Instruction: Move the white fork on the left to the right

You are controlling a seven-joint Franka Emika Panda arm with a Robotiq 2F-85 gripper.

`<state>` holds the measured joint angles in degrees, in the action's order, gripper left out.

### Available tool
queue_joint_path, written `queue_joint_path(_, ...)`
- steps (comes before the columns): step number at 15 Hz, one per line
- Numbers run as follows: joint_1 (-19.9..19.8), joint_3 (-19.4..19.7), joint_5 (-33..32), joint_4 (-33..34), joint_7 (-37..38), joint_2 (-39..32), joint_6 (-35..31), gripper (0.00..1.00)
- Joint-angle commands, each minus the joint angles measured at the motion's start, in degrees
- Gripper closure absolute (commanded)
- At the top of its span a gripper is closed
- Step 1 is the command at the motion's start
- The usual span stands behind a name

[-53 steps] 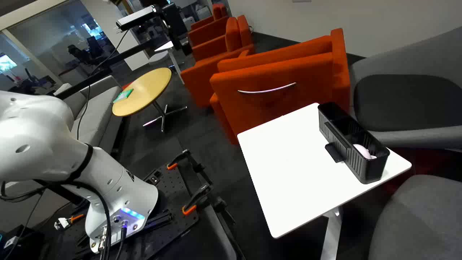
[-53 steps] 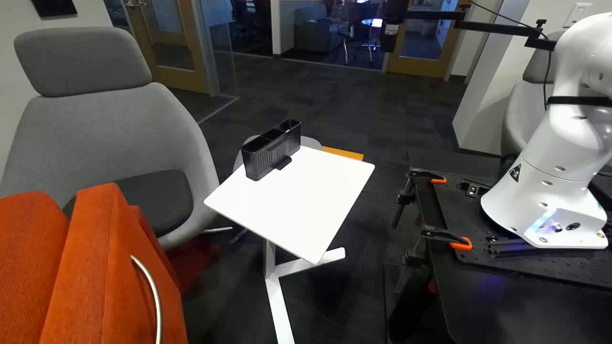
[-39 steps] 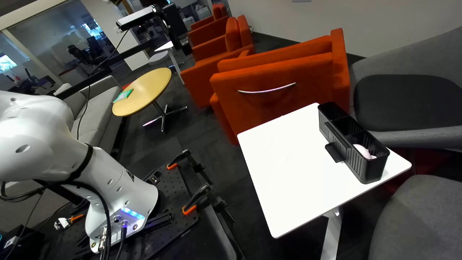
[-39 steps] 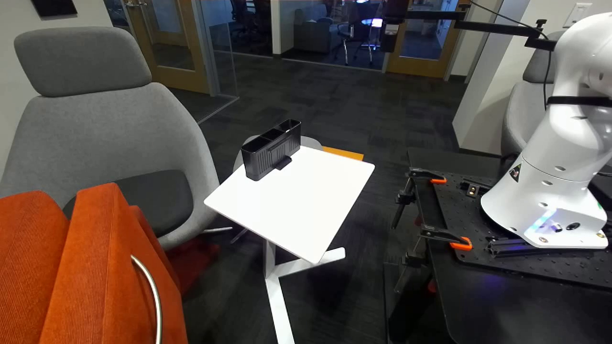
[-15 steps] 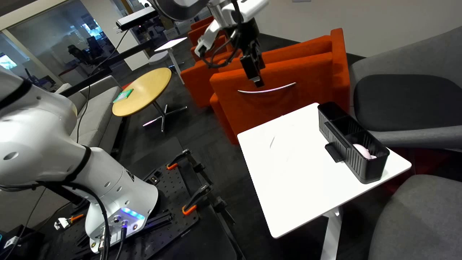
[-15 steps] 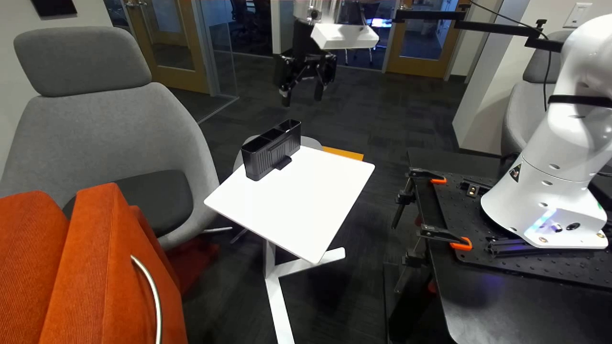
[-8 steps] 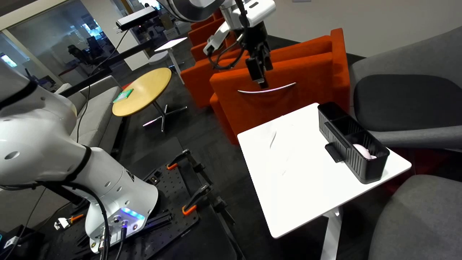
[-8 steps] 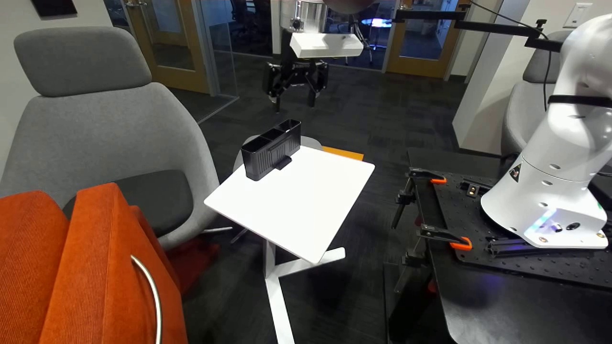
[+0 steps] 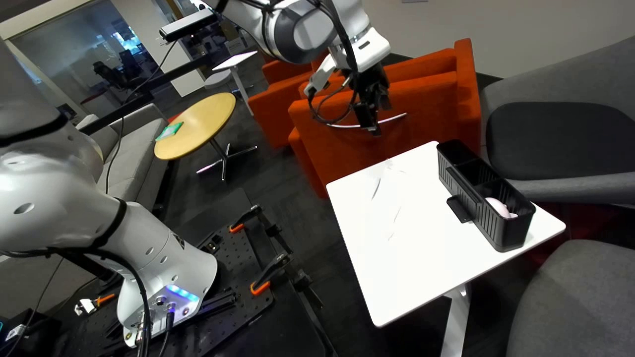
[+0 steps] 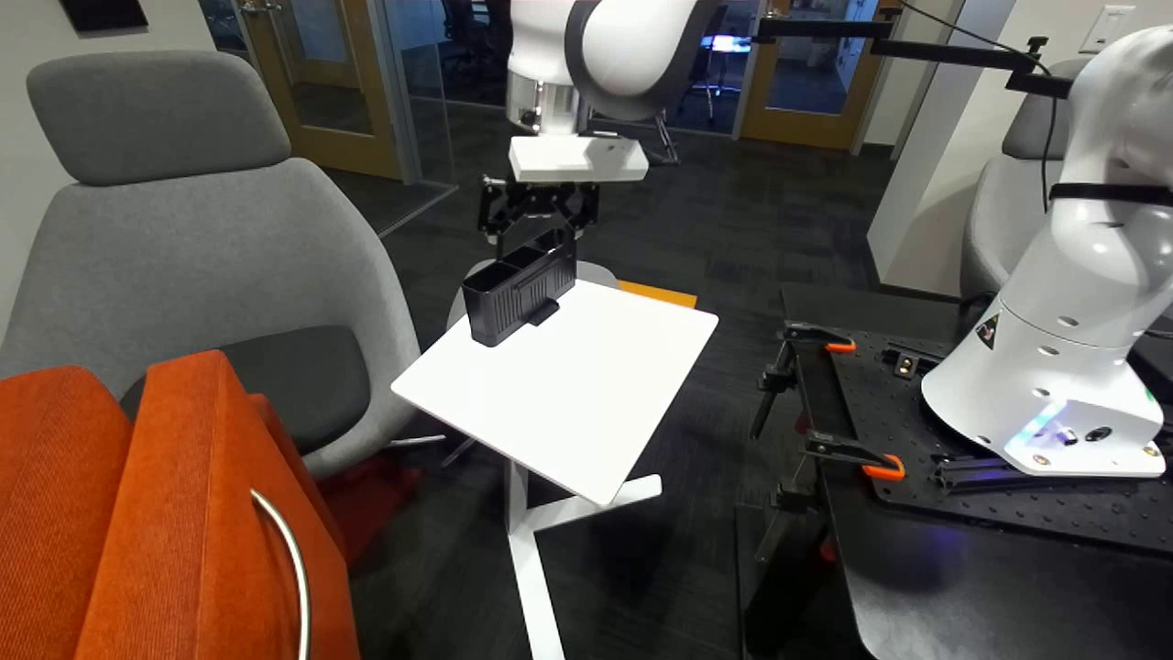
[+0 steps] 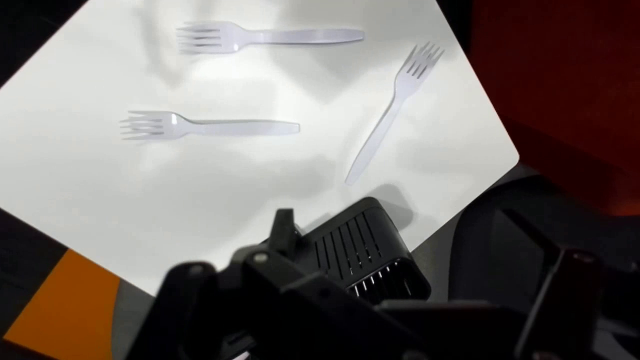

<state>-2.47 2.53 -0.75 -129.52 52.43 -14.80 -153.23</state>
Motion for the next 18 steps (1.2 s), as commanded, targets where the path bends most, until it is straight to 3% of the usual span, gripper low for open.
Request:
queue_joint_path(1, 2.77, 2.11, 3.8, 5.29, 3.86, -9.28, -6.06, 0.0)
queue_joint_path(5, 1.68, -0.74, 13.7, 11.12, 1.23, -17.25, -4.65, 0.0)
queue_joint_path(8, 2.3, -0.89, 17.18, 15.18, 1.85, -22.09, -4.5, 0.0)
queue_joint_path(18, 4.38, 0.74, 19.53, 22.75, 3.44, -31.34, -1.65, 0.0)
